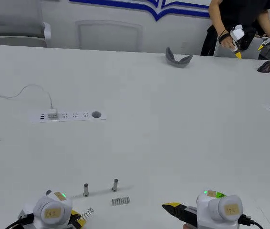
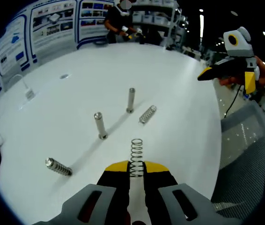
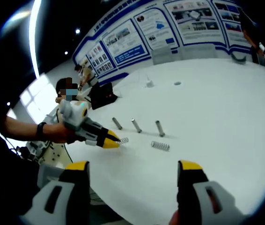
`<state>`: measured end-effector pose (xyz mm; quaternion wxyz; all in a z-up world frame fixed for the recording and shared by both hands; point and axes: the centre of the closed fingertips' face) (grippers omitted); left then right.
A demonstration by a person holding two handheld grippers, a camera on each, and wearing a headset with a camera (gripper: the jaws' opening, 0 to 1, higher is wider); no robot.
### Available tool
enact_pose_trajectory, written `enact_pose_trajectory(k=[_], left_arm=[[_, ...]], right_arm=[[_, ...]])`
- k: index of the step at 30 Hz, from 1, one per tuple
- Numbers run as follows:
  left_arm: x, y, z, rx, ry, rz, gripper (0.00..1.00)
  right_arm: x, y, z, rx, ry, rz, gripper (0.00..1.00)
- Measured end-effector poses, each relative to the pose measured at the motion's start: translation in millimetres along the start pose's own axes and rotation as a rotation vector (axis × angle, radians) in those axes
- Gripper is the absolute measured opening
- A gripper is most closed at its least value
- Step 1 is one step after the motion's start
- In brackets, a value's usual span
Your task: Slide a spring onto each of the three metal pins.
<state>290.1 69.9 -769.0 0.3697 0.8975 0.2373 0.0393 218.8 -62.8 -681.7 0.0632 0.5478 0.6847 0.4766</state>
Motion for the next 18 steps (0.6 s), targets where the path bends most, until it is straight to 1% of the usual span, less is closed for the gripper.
enact_pose_trajectory(k=[5, 13, 18], left_arm=[[-7.2, 6.1, -9.8, -0.022, -0.003, 0.009, 0.11], [-12.8, 14.9, -20.9, -0.058, 0.002, 0.002, 0.11], [-17.7, 22.5, -28.4, -0.08, -0.001, 0.012, 0.11]], right_arm=[[7.3, -0.6, 8.5, 0.009, 0.03, 0.001, 0.77], [15.9, 1.9, 17.8, 0.015, 0.072, 0.002, 0.75], [22.0, 5.6, 21.4, 0.008, 0.1, 0.007, 0.7]])
Point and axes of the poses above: the centre of the closed fingertips' face, and the gripper's own axes: z roughly forward along the fingers, x roughly to its left, y roughly out of its top, and after that the axes turned 2 degrees about z, right-handed
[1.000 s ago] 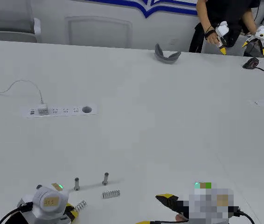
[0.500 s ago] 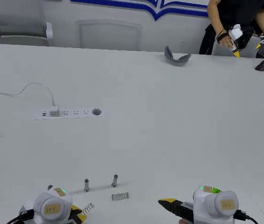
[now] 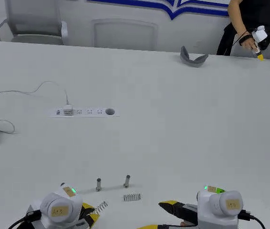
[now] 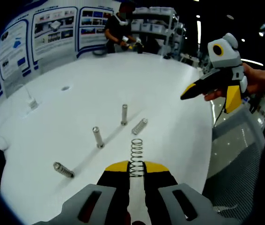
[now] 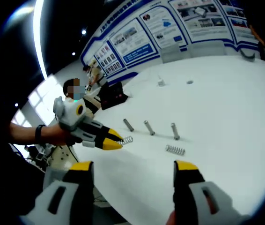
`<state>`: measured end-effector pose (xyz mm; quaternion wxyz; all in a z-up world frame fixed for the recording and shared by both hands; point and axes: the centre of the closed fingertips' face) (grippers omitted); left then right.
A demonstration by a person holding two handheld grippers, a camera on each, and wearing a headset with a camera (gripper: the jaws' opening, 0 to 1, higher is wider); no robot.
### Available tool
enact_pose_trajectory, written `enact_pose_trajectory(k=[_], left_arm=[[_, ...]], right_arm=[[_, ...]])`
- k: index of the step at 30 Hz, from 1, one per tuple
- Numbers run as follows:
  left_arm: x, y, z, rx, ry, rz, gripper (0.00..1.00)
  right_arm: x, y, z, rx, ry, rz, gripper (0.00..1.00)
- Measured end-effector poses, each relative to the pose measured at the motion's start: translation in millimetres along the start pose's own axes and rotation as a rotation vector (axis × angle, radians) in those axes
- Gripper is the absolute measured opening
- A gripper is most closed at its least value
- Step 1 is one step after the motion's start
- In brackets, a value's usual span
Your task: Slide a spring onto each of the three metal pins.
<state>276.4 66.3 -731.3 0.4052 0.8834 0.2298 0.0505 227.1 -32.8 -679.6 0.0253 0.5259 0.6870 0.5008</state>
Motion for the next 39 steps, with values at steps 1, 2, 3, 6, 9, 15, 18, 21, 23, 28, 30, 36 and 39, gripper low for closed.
enact_pose_trajectory(k=[1, 2, 3, 6, 9, 15, 18, 21, 23, 28, 30, 36, 39], left_arm=[[-0.7, 0.7, -0.7, -0.002, 0.0, 0.004, 0.11], [-1.2, 0.6, -1.1, -0.003, 0.001, 0.006, 0.11], [-1.5, 0.3, -1.3, -0.003, 0.0, 0.007, 0.11], [-4.3, 0.4, -3.2, -0.006, -0.004, 0.01, 0.11], [-8.0, 2.5, -7.7, -0.01, -0.008, 0.018, 0.11], [-13.5, 12.3, -15.6, -0.028, -0.016, 0.044, 0.11], [-16.4, 18.2, -18.2, -0.037, -0.021, 0.058, 0.11], [-19.9, 22.8, -19.9, -0.044, -0.027, 0.068, 0.11], [-22.4, 25.5, -21.0, -0.051, -0.032, 0.073, 0.11], [-29.2, 29.8, -23.1, -0.061, -0.044, 0.091, 0.11], [-31.0, 31.4, -24.3, -0.066, -0.047, 0.094, 0.11], [-36.9, 35.8, -27.6, -0.074, -0.059, 0.11, 0.11], [-40.6, 38.8, -29.2, -0.079, -0.066, 0.121, 0.11]], right_arm=[[0.9, 0.6, 0.7, -0.001, 0.004, 0.001, 0.7], [1.8, 1.4, 1.8, -0.002, 0.009, 0.006, 0.69], [2.3, 1.8, 2.4, -0.003, 0.012, 0.01, 0.68], [4.6, 3.2, 4.5, -0.004, 0.023, 0.013, 0.67], [7.3, 4.4, 6.4, -0.005, 0.04, 0.02, 0.65], [14.8, 10.0, 13.6, -0.013, 0.087, 0.053, 0.58], [19.4, 13.3, 19.1, -0.015, 0.11, 0.067, 0.54], [24.7, 15.7, 25.2, -0.013, 0.132, 0.071, 0.51], [29.6, 17.3, 29.3, -0.012, 0.151, 0.076, 0.48], [36.4, 18.0, 39.6, 0.003, 0.181, 0.067, 0.43], [40.1, 19.5, 42.5, 0.008, 0.197, 0.079, 0.43], [44.3, 22.3, 49.3, 0.014, 0.224, 0.104, 0.38], [46.9, 23.8, 51.8, 0.015, 0.236, 0.114, 0.36]])
Point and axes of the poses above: the centre of the closed fingertips' face, and the gripper's own axes: z roughly forward along the fingers, x roughly to its left, y roughly out of its top, and after that the axes turned 2 degrees about z, right-handed
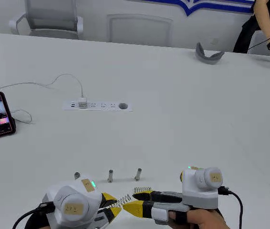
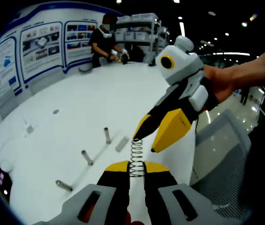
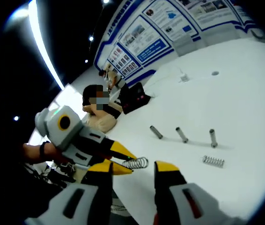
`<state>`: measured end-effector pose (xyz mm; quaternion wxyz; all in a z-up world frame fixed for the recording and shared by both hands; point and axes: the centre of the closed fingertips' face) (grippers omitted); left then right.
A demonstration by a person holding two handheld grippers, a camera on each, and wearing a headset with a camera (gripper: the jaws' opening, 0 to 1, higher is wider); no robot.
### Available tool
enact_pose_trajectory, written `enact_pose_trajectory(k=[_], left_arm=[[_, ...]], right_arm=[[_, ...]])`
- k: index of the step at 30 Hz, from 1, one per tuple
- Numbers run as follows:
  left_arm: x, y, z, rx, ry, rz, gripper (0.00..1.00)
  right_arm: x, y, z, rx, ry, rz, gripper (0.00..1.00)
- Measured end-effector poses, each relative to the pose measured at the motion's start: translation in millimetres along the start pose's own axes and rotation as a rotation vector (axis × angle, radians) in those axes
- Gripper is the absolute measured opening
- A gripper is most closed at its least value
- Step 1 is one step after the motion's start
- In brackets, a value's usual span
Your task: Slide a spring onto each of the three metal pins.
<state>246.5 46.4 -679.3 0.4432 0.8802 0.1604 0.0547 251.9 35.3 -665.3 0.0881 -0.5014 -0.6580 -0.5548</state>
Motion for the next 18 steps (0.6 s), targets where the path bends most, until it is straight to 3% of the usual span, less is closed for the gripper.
enact_pose_trajectory(k=[3, 18], left_arm=[[-2.9, 2.1, -0.1, -0.006, -0.011, 0.011, 0.1], [-17.2, 2.2, -4.8, 0.011, -0.069, 0.09, 0.1]], right_arm=[[3.0, -2.1, 3.3, 0.015, 0.023, 0.008, 0.27], [12.9, -4.5, -0.7, 0.043, 0.089, 0.025, 0.13]])
Point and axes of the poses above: the centre of the closed fingertips' face, and the gripper's own axes: z roughly forward along the fingers, x roughly to its left, y roughly out of its top, and after that the axes turned 2 degrees about z, right-handed
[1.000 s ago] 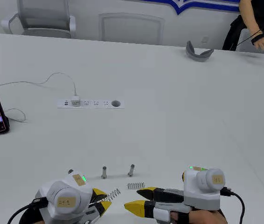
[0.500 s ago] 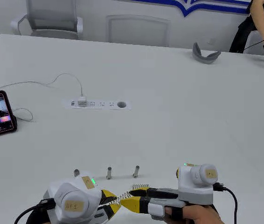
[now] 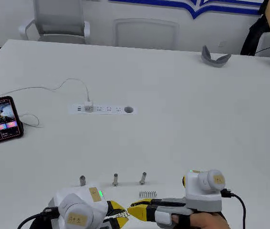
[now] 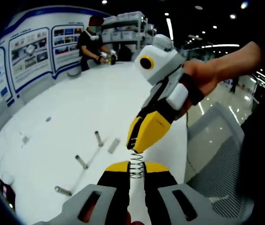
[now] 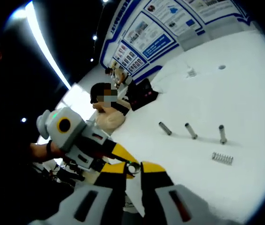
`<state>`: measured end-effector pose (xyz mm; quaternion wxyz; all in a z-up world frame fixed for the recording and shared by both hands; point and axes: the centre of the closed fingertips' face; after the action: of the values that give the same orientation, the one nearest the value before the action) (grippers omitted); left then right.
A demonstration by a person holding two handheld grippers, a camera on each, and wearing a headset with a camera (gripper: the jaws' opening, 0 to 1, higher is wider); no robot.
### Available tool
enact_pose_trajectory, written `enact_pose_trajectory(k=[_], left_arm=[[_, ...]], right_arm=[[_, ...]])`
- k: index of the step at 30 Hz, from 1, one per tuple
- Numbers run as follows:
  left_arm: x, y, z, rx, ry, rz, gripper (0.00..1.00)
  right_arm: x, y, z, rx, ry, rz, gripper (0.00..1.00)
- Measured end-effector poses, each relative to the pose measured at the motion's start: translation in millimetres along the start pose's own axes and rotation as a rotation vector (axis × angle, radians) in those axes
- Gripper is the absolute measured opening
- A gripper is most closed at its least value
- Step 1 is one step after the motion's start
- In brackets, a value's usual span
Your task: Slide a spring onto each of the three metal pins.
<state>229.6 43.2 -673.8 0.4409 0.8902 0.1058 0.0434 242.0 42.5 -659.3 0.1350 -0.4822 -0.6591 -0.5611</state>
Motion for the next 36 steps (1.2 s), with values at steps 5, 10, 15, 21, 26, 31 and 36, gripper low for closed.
enact_pose_trajectory(k=[5, 10, 15, 21, 26, 31, 36], left_arm=[[-2.4, 1.7, -2.2, -0.01, -0.008, 0.003, 0.1], [-2.4, 4.3, -4.9, -0.016, -0.013, 0.021, 0.1], [-4.7, 4.2, -6.2, -0.018, -0.025, 0.035, 0.1], [-8.9, 5.0, -7.1, -0.029, -0.042, 0.034, 0.1], [-11.1, 6.6, -7.1, -0.043, -0.054, 0.023, 0.1], [-12.9, 6.5, -7.2, -0.048, -0.064, 0.024, 0.1], [-13.7, 7.2, -8.3, -0.046, -0.065, 0.035, 0.1]], right_arm=[[9.1, 2.4, 0.5, 0.022, 0.021, -0.019, 0.12], [12.1, 3.0, 0.3, 0.051, 0.027, -0.05, 0.12], [15.6, -0.5, 0.4, 0.106, 0.029, -0.106, 0.12], [20.5, -5.2, -0.3, 0.221, 0.018, -0.252, 0.12], [24.6, -8.3, 0.4, 0.339, 0.008, -0.406, 0.12], [26.2, -13.8, 2.2, 0.445, 0.006, -0.546, 0.12], [25.3, -18.6, 3.7, 0.512, 0.007, -0.62, 0.13]])
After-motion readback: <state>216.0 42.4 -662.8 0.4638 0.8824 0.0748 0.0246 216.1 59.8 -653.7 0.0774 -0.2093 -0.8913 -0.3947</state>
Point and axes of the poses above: the centre of the closed fingertips' face, and the gripper's own axes: z roughly forward along the fingers, x roughly to its left, y roughly out of its top, and after that the axes turned 2 degrees about z, right-handed
